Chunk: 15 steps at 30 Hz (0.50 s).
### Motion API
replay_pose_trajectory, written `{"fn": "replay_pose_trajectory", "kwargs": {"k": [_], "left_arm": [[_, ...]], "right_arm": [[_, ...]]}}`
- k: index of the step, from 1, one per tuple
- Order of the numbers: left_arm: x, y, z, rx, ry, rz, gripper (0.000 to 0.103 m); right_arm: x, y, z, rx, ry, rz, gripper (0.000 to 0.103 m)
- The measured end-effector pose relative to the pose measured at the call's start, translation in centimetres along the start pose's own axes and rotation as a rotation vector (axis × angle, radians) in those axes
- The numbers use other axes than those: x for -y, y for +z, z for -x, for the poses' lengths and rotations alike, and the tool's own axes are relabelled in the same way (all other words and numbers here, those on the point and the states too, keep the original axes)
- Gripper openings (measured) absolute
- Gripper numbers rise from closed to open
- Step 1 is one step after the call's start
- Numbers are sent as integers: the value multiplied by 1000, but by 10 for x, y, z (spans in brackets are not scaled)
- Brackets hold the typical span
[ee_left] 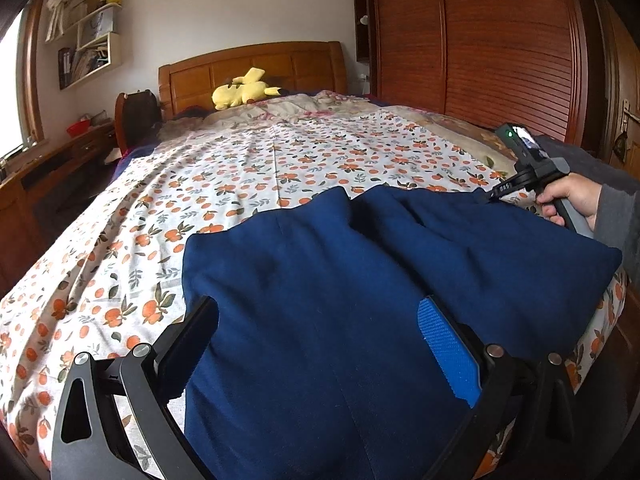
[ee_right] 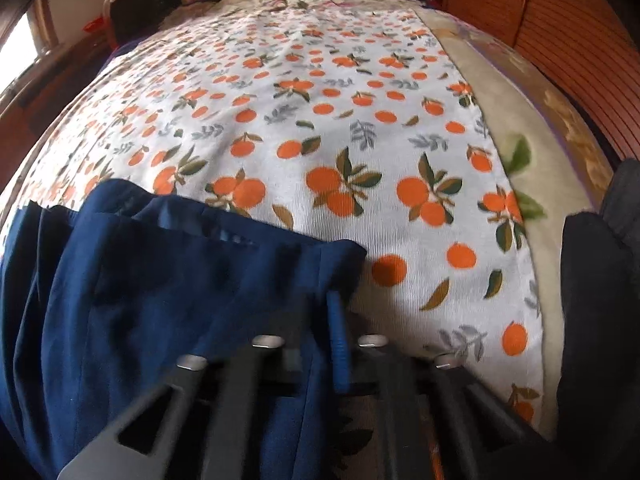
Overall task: Fold large clothes
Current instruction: 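Open the right gripper and smooth the folded jacket edge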
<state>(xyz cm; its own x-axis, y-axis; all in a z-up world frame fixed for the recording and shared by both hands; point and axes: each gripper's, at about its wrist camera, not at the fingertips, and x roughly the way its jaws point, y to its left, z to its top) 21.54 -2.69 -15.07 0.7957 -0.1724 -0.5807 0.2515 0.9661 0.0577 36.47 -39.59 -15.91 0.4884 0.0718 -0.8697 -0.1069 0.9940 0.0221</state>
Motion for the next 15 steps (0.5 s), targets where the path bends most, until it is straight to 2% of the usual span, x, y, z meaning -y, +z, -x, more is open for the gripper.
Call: {"fn": "replay_pose_trajectory", "kwargs": {"k": [1, 2, 3, 5, 9, 12, 14, 15], "left_arm": [[0, 0, -1, -2, 2, -1, 100], [1, -1, -1, -4, 3, -1, 100], [1, -2, -2, -5, 4, -1, 100], [1, -2, -2, -9, 5, 0, 100], [0, -2, -4, -12, 6, -5, 100], [0, -3, -3, -11, 4, -4, 100], [0, -3, -3, -10, 4, -5, 100], [0, -3, -3, -10, 3, -4, 100]], "right_arm": [[0, 1, 3, 19, 2, 5, 3], [0, 3, 11, 74, -10, 16, 3], [0, 5, 22, 140, -37, 15, 3], [9, 7, 34, 197, -130, -47, 3], [11, 8, 24, 134, -177, -51, 3], [4, 7, 29, 129, -183, -25, 6], [0, 7, 40, 136, -183, -4, 21], [-3, 4, 47, 145, -177, 10, 21]]}}
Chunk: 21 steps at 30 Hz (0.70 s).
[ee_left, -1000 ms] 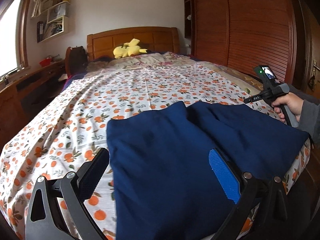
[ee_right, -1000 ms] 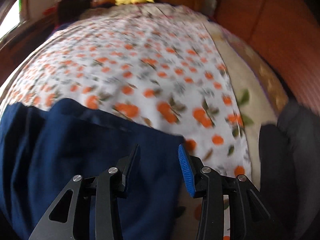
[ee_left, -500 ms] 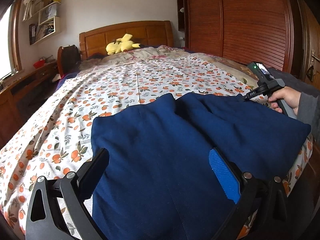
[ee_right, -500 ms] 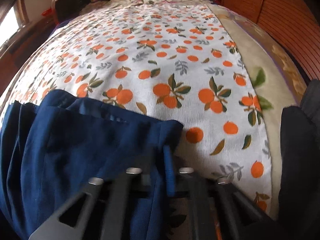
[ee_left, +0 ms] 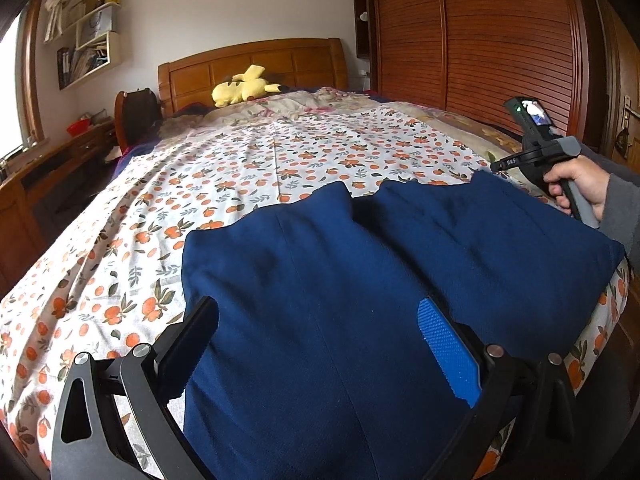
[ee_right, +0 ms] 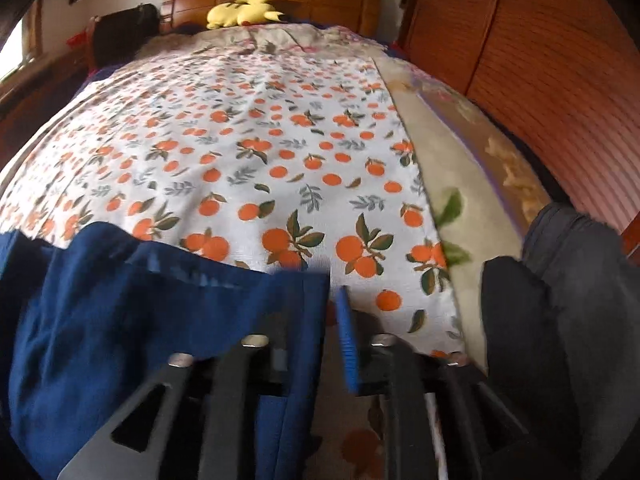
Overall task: Fold large clothes
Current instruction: 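Open the right gripper and smooth the folded jacket edge, then move the left gripper to the edge of the folded navy jacket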
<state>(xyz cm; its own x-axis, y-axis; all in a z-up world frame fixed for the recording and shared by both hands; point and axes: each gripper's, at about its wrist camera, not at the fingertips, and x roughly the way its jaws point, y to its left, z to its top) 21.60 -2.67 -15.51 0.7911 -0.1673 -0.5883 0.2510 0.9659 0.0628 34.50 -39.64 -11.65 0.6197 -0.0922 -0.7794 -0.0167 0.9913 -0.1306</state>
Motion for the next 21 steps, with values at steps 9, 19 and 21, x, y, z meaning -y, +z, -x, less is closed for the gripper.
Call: {"fn": "replay_pose_trajectory", "kwargs": {"k": [9, 19, 21], "left_arm": [[-2, 1, 9, 18, -7, 3, 100], [-2, 1, 13, 26, -8, 3, 100], [-2, 1, 13, 24, -3, 3, 100]], "right_arm": [[-26, -39, 88, 108, 142, 127, 28], [-42, -133, 142, 102, 200, 167, 37], [-44, -141, 147, 97, 200, 172, 37]]}}
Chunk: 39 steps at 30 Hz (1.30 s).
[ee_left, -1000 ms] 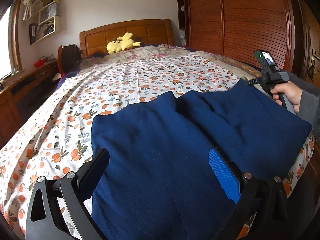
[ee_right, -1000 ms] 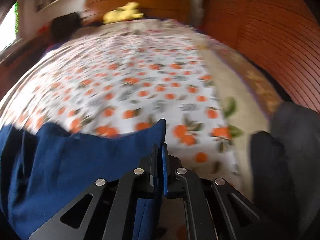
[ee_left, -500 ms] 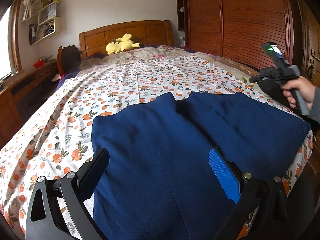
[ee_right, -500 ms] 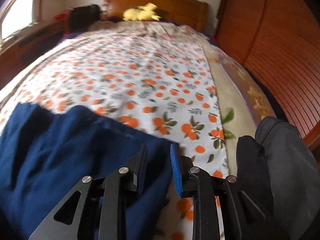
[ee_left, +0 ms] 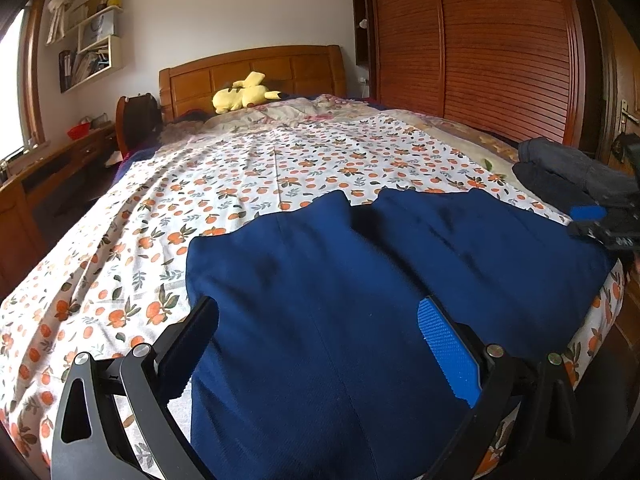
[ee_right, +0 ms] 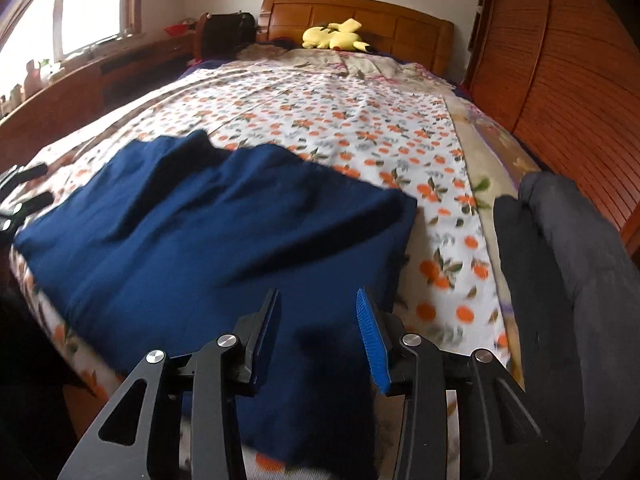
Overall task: Fold large clothes
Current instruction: 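Move the left gripper to the edge of the folded navy jacket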
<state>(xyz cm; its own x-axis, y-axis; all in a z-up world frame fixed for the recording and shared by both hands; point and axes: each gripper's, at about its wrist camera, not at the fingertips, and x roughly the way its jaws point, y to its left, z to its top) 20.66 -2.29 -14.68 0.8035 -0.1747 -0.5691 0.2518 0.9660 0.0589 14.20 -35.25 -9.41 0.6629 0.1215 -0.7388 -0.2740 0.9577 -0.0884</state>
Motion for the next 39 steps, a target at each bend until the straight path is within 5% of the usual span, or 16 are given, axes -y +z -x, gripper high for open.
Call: {"fn": "replay_pose_trajectory", "kwargs": {"k": [11, 20, 34, 39], "left_arm": [[6, -4, -3, -11, 0, -11, 100], [6, -4, -2, -6, -1, -6, 100], [-1, -3, 4, 4, 10, 4, 100], [-15, -8, 13, 5, 20, 22, 100]], "right_arm": [[-6, -52, -16, -36, 9, -6, 35], [-23, -23, 8, 31, -40, 41, 35], [-119, 12, -44, 25, 210, 77, 37], [-134, 6, -63, -3, 215, 94, 39]]}}
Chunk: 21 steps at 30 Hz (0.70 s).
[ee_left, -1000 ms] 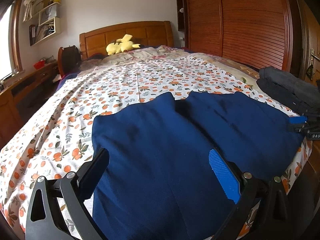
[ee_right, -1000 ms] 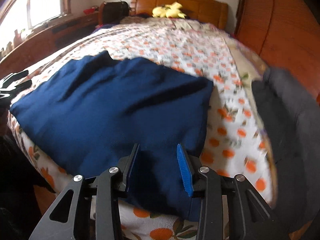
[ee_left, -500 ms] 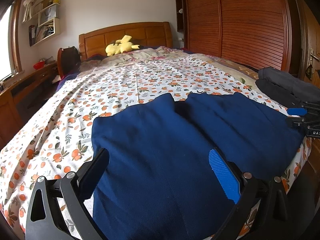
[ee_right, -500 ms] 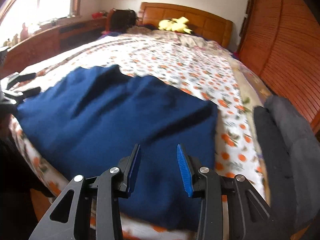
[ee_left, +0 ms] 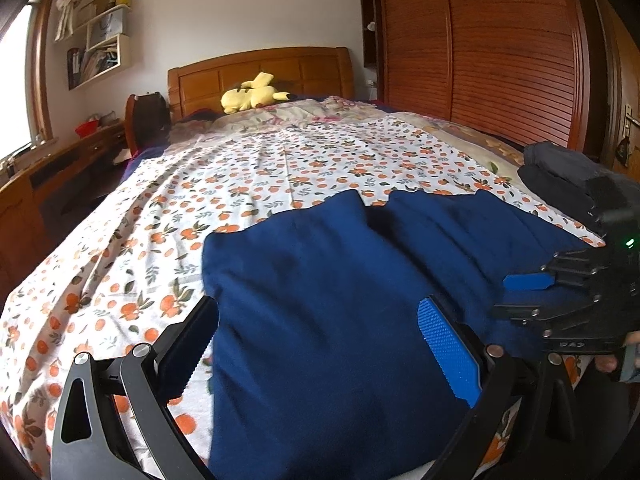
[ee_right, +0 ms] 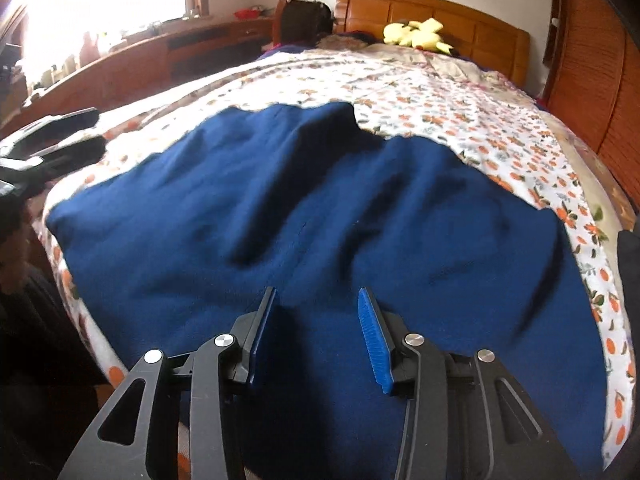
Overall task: Fold large clothes
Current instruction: 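Move the left gripper to the edge of the folded navy jacket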
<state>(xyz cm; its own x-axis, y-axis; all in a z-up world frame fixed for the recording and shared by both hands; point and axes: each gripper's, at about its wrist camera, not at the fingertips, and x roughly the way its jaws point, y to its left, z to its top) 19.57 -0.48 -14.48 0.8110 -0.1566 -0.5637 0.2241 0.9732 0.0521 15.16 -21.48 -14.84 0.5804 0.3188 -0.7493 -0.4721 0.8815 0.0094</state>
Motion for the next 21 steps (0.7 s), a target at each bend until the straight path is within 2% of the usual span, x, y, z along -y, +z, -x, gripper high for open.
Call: {"fn": "replay_pose_trajectory", "kwargs": {"k": [3, 10, 11, 13, 16, 21], "left_arm": [[-11, -8, 8, -13, 8, 24, 100], [-34, -31, 33, -38, 58, 75, 100], [-37, -34, 35, -43, 73, 73, 98], [-42, -39, 34, -74, 104, 77, 82], [-52, -48, 35, -105, 80, 130, 79], [-62, -66, 36, -145, 92, 158, 74]], "right_arm": [[5, -2, 0, 2, 24, -37, 39], [3, -5, 8, 9, 15, -36, 39], [3, -5, 9, 10, 15, -37, 40], [2, -4, 12, 14, 12, -33, 40], [-3, -4, 22, 31, 8, -20, 40], [-16, -2, 32, 50, 17, 18, 40]]}}
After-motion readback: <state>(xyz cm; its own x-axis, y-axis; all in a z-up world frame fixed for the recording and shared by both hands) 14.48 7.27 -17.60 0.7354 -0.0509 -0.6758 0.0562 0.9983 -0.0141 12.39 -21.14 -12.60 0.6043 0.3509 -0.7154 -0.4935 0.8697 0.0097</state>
